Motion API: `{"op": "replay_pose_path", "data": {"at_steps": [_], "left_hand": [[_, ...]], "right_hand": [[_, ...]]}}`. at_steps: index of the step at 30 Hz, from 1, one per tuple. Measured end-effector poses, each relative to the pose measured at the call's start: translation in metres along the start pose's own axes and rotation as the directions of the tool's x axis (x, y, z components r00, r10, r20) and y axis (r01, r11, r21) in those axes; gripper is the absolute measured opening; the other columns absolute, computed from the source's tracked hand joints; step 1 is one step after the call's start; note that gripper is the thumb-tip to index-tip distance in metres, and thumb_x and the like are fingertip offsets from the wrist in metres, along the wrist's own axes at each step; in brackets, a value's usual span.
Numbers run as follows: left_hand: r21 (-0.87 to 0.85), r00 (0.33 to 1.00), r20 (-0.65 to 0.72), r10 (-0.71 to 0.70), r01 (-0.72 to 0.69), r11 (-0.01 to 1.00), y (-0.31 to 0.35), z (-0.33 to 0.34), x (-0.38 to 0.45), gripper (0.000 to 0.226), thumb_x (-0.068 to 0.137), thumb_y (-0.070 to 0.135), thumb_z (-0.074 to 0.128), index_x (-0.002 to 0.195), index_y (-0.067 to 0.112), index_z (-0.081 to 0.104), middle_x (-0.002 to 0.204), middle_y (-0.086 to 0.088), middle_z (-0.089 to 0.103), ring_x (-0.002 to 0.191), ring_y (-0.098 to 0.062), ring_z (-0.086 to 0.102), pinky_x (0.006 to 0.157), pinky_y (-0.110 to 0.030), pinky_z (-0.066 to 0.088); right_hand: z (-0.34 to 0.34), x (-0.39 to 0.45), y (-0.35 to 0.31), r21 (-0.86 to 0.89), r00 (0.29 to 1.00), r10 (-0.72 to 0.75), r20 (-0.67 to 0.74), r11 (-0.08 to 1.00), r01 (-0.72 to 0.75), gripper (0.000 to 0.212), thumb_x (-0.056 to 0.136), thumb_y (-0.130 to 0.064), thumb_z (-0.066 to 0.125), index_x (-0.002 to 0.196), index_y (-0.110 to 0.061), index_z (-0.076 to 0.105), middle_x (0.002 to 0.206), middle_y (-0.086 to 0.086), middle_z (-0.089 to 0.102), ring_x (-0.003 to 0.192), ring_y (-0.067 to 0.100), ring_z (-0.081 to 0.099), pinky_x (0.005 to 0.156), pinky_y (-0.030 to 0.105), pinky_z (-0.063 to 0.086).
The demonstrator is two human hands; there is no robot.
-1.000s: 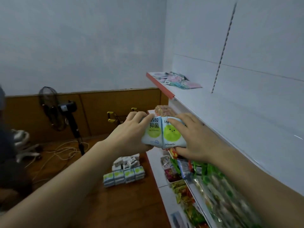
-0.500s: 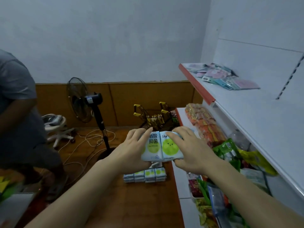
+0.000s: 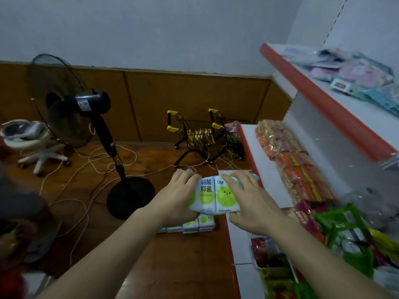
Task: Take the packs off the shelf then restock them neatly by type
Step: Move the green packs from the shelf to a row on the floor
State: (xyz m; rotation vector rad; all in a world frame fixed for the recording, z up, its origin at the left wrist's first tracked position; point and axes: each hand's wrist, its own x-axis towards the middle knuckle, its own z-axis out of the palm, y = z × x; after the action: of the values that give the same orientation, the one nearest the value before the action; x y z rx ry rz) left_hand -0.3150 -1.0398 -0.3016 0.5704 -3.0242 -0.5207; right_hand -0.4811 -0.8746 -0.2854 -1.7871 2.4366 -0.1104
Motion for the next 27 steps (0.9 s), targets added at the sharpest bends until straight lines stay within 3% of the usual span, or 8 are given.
{"op": "replay_pose_path", "data": {"at_steps": [3, 7, 10, 17, 21, 27], "left_hand": [[-0.007, 1.0, 0.031, -0.004, 0.004, 1.0, -0.035, 0.033, 0.038, 0.096, 0.08, 0.053, 0.072, 0.153, 0.016, 0.021, 0.149, -0.001, 0.025, 0.14, -0.022, 0.017, 0.108, -0.039, 0.041], [-0.038, 0.995, 0.084, -0.055, 0.059, 0.998, -0.08, 0.095, 0.077, 0.098, 0.077, 0.055, 0.072, 0.152, 0.015, 0.024, 0.147, -0.002, 0.029, 0.14, -0.023, 0.019, 0.108, -0.042, 0.04], [0.061, 0.988, 0.119, -0.093, 0.087, 0.994, -0.107, 0.157, 0.098, 0.091, 0.078, 0.056, 0.068, 0.151, 0.021, 0.025, 0.148, 0.002, 0.031, 0.141, -0.024, 0.02, 0.105, -0.046, 0.04], [0.189, 0.972, 0.169, -0.161, 0.128, 0.974, -0.155, 0.315, 0.118, 0.085, 0.067, 0.067, 0.067, 0.138, 0.026, 0.046, 0.133, 0.002, 0.055, 0.126, -0.032, 0.044, 0.085, -0.053, 0.042], [0.18, 0.958, 0.227, -0.177, 0.137, 0.974, -0.176, 0.405, 0.132, 0.082, 0.077, 0.063, 0.064, 0.144, 0.026, 0.034, 0.142, 0.001, 0.044, 0.134, -0.031, 0.034, 0.091, -0.048, 0.04], [0.157, 0.947, 0.259, -0.192, 0.155, 0.975, -0.211, 0.535, 0.147, 0.09, 0.082, 0.058, 0.061, 0.152, 0.024, 0.018, 0.149, -0.003, 0.033, 0.138, -0.031, 0.027, 0.1, -0.047, 0.04]], "right_hand": [[0.039, 0.042, 0.014, -0.008, 0.998, 0.035, 0.05, 0.999, -0.035, 0.098, 0.078, -0.04, 0.068, 0.157, -0.022, 0.012, 0.151, 0.004, 0.02, 0.144, 0.026, 0.013, 0.107, 0.045, 0.041], [0.111, 0.091, 0.04, -0.064, 0.995, 0.043, 0.094, 0.997, -0.037, 0.089, 0.08, -0.041, 0.066, 0.155, -0.027, 0.019, 0.155, -0.001, 0.024, 0.146, 0.027, 0.014, 0.115, 0.052, 0.028], [0.179, 0.112, 0.056, -0.076, 0.986, 0.053, 0.157, 0.996, -0.042, 0.087, 0.078, -0.04, 0.066, 0.152, -0.031, 0.023, 0.156, -0.004, 0.029, 0.148, 0.029, 0.016, 0.117, 0.056, 0.021], [0.336, 0.132, 0.096, -0.15, 0.979, -0.018, 0.204, 0.987, 0.049, 0.085, 0.059, -0.034, 0.08, 0.138, -0.022, 0.052, 0.14, 0.003, 0.055, 0.134, 0.036, 0.043, 0.11, 0.062, 0.03], [0.43, 0.138, 0.112, -0.12, 0.975, -0.032, 0.222, 0.991, 0.06, 0.079, 0.062, -0.025, 0.076, 0.136, -0.02, 0.052, 0.137, 0.006, 0.054, 0.133, 0.033, 0.044, 0.107, 0.056, 0.035], [0.561, 0.151, 0.135, -0.056, 0.961, 0.024, 0.275, 0.998, -0.009, 0.077, 0.063, -0.021, 0.071, 0.137, -0.018, 0.049, 0.138, 0.009, 0.05, 0.137, 0.032, 0.039, 0.11, 0.059, 0.031]]}}
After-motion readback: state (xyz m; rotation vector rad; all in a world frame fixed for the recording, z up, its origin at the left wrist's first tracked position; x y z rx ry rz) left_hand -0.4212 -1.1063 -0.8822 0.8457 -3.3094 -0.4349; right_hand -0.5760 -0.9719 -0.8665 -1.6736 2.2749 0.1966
